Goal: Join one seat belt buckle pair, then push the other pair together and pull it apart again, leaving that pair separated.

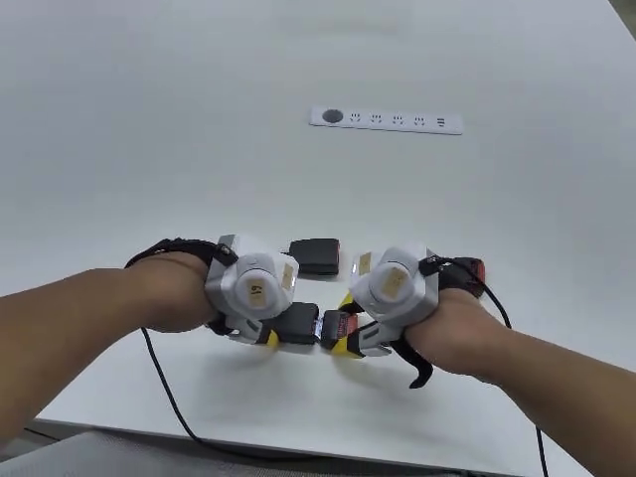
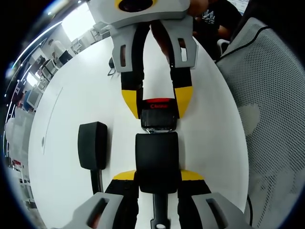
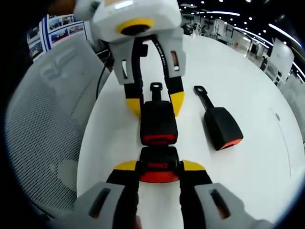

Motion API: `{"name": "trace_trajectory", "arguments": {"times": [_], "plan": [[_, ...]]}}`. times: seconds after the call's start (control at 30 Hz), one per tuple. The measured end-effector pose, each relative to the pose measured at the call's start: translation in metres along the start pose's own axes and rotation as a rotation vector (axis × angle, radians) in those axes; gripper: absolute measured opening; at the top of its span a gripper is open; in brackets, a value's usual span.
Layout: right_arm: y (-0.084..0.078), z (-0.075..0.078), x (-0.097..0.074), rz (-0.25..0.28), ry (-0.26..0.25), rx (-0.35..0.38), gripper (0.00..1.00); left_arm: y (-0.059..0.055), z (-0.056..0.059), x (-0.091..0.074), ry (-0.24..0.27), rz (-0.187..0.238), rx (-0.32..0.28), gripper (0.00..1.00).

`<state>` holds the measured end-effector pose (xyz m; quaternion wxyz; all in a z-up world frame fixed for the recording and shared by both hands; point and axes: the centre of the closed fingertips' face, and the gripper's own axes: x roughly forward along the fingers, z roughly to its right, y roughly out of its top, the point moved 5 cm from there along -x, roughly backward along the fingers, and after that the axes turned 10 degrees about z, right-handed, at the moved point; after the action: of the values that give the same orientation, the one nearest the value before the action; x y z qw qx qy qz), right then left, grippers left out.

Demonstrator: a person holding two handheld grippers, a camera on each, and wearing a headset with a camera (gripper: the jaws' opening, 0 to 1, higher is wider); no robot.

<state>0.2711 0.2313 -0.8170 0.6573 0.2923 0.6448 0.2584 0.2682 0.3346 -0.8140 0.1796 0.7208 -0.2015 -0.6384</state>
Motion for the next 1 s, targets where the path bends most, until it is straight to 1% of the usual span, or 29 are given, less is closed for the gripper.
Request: {"name": "trace_trajectory", "arguments": {"times": [0.07,0.1,0.13,0.27,0.43,0.47,0.5,0.53,0.57,0.6,0.7,0.87,1.0], "plan": [[0.0003,-0.0002,0.0001,-0.002,0.003,-0.004,0.31,0.0001,-0.0004,0.0001,-0.004,-0.008,0.002,0.31],[0.0041,0.0004,0.0004,0.004,0.007,-0.025,0.31,-0.0008,-0.0007,-0.0006,-0.010,-0.018,0.004,0.31],[0.0047,-0.0026,-0.0006,-0.005,0.008,-0.024,0.31,-0.0003,-0.0023,0.0005,-0.010,-0.012,0.003,0.31],[0.0002,-0.0033,-0.0042,-0.008,0.007,-0.026,0.31,-0.0014,-0.0020,-0.0003,-0.004,0.001,-0.003,0.31],[-0.0001,-0.0016,-0.0015,-0.015,0.002,-0.012,0.31,-0.0026,-0.0016,-0.0010,0.009,0.010,-0.018,0.31],[-0.0001,-0.0029,-0.0017,-0.023,0.001,-0.026,0.32,-0.0042,-0.0015,-0.0020,0.009,0.029,-0.013,0.31],[0.0000,-0.0025,-0.0024,-0.030,0.006,-0.061,0.31,-0.0049,-0.0015,-0.0024,0.009,0.044,-0.002,0.31],[0.0001,-0.0028,-0.0028,-0.027,0.010,-0.073,0.31,-0.0062,-0.0013,-0.0032,0.007,0.054,-0.002,0.31],[-0.0010,-0.0019,-0.0032,-0.024,0.011,-0.053,0.31,-0.0069,-0.0019,-0.0034,0.009,0.064,-0.011,0.31],[-0.0013,-0.0014,-0.0035,-0.024,0.015,-0.032,0.31,-0.0063,-0.0017,-0.0032,0.008,0.063,-0.005,0.31],[-0.0014,-0.0016,-0.0040,-0.028,0.017,-0.027,0.31,-0.0054,-0.0020,-0.0025,0.007,0.066,-0.010,0.30],[-0.0013,-0.0021,-0.0037,-0.027,0.018,-0.034,0.31,-0.0046,-0.0011,-0.0031,0.004,0.059,-0.016,0.30],[-0.0008,-0.0021,-0.0036,-0.026,0.016,-0.025,0.32,-0.0029,0.0000,-0.0029,0.009,0.044,-0.020,0.31]]}}
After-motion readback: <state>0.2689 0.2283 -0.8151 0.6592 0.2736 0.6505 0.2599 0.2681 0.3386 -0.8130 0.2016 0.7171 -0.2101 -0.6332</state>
